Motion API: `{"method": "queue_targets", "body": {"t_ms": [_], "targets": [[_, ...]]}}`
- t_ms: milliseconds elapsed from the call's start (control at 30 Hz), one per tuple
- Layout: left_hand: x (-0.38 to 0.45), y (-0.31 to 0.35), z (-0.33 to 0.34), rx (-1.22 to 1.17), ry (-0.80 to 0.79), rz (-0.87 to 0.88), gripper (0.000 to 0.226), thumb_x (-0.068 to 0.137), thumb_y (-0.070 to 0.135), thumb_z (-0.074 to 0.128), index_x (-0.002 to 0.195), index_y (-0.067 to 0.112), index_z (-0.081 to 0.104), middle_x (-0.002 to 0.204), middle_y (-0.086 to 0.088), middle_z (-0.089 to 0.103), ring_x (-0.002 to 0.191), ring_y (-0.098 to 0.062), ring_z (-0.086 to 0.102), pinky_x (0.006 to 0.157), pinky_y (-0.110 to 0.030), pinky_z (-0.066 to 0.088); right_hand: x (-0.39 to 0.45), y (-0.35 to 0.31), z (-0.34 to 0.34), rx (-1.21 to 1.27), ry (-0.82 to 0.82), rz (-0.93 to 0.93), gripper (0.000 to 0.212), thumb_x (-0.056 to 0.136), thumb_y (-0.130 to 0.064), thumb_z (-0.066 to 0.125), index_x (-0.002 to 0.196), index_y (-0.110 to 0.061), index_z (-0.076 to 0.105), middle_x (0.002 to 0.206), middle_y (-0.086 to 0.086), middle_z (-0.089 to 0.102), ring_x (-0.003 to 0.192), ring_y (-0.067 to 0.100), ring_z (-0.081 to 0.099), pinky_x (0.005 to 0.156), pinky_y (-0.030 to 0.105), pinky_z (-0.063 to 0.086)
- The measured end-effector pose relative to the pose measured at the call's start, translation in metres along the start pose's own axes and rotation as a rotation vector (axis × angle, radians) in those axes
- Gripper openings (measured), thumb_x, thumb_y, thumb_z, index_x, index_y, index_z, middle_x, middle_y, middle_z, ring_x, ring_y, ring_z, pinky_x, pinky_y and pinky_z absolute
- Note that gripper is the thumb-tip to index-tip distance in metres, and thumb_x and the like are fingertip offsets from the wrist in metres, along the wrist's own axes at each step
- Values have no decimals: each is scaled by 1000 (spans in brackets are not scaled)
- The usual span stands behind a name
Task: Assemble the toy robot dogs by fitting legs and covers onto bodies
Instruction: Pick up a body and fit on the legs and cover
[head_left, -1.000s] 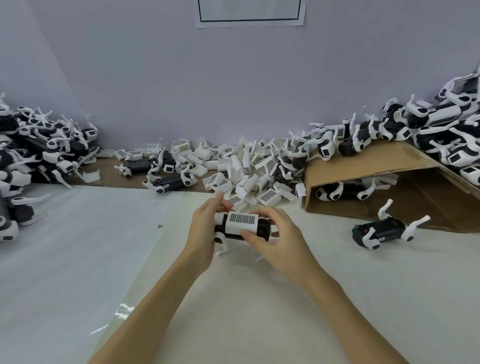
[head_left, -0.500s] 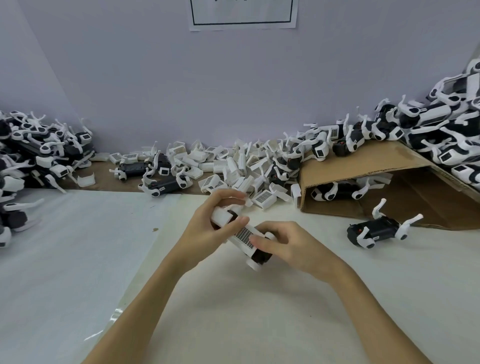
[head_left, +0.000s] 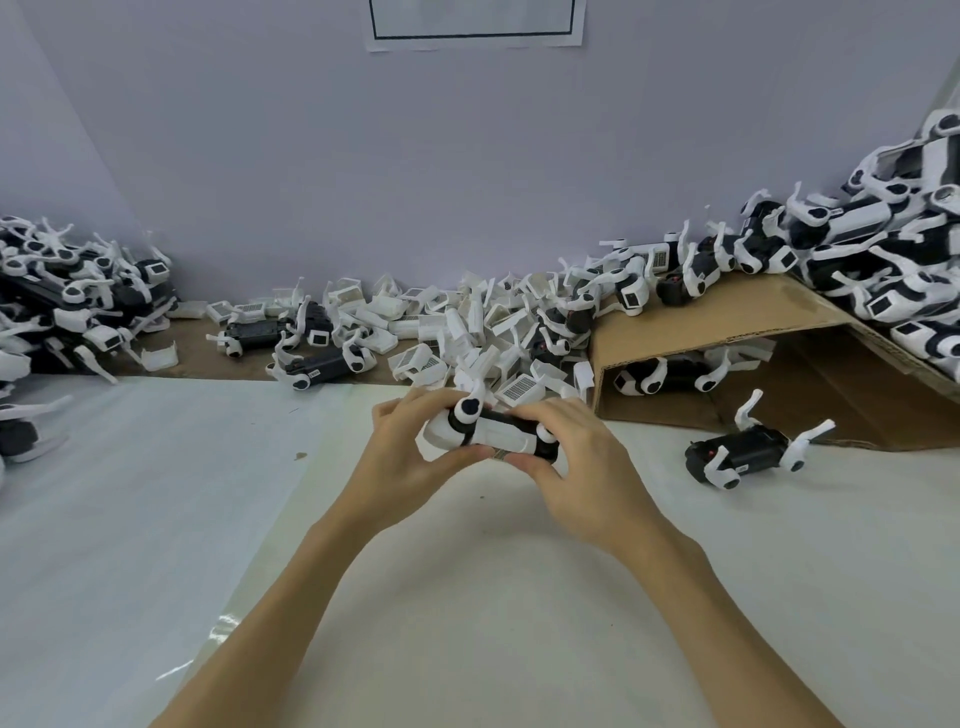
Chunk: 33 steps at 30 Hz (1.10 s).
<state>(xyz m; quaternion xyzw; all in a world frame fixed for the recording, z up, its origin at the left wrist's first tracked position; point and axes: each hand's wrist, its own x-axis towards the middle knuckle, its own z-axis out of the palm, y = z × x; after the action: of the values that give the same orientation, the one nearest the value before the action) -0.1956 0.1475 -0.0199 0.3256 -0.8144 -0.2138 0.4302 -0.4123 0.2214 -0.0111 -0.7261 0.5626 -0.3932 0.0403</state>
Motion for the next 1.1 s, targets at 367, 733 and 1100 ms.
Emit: {"method": "queue_targets", "body": {"t_ms": [367,733,1100], "targets": [[-3,2,5,22,-115,-76,51,73,71,75,119,52,65,125,32,55,125,17,29,104,-8,26,-4,-1,8,-41,-147,151,38,85,-43,82,116,-33,61,106,-22,58,99,4,55,83,28,47],[-2,6,1,5,-71,-114,47,74,62,78,116,43,69,113,14,65,120,14,38,112,-19,21,0,-3,4,-30,-206,162,43,86,-45,80,121,-29,61,106,-20,57,105,6,50,89,33,47],[-1,12,-3,-39,-103,-219,53,71,65,79,120,48,69,117,21,61,127,8,37,106,-16,28,-1,-1,-4,123,-214,176,32,94,-49,73,122,-35,67,109,-12,64,105,8,59,92,38,53]]}}
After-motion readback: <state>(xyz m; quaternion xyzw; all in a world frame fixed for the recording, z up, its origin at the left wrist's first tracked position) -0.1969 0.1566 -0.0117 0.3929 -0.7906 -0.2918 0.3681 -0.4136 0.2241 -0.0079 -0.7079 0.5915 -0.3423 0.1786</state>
